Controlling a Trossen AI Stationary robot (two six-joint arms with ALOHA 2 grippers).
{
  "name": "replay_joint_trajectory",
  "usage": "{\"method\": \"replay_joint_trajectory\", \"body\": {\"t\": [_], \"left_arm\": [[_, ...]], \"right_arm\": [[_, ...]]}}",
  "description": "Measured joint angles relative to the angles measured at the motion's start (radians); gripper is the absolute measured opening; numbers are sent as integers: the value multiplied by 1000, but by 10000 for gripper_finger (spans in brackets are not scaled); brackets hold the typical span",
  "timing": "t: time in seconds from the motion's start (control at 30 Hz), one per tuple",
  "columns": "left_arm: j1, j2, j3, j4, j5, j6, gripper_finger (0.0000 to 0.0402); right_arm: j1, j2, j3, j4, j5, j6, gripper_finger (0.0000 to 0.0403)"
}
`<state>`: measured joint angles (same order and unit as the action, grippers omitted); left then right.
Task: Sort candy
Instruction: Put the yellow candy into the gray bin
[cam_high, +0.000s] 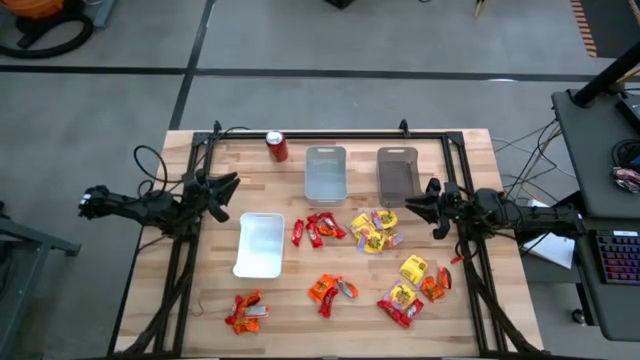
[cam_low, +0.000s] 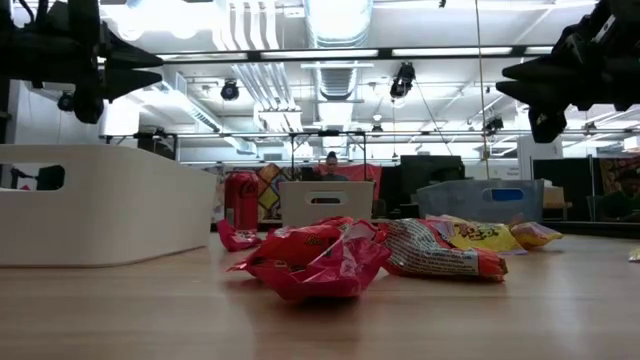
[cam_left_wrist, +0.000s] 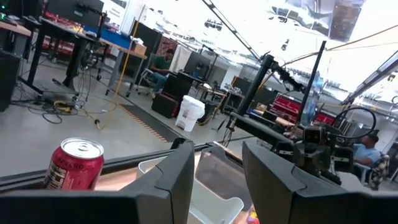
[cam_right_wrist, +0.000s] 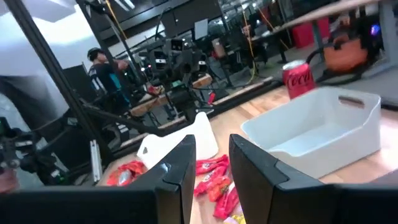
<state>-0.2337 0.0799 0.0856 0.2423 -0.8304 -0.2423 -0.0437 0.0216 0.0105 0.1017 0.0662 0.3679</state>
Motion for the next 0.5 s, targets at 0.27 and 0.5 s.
{"method": "replay_joint_trajectory", "body": {"t": [0.27, 0.5], "left_arm": [[0, 80, -2, 145, 165, -37, 121], [0, 270, -3, 454, 228, 77, 121]], "right_arm": [[10, 47, 3, 74, 32, 84, 88], [57, 204, 36, 61, 29, 223, 70]]}}
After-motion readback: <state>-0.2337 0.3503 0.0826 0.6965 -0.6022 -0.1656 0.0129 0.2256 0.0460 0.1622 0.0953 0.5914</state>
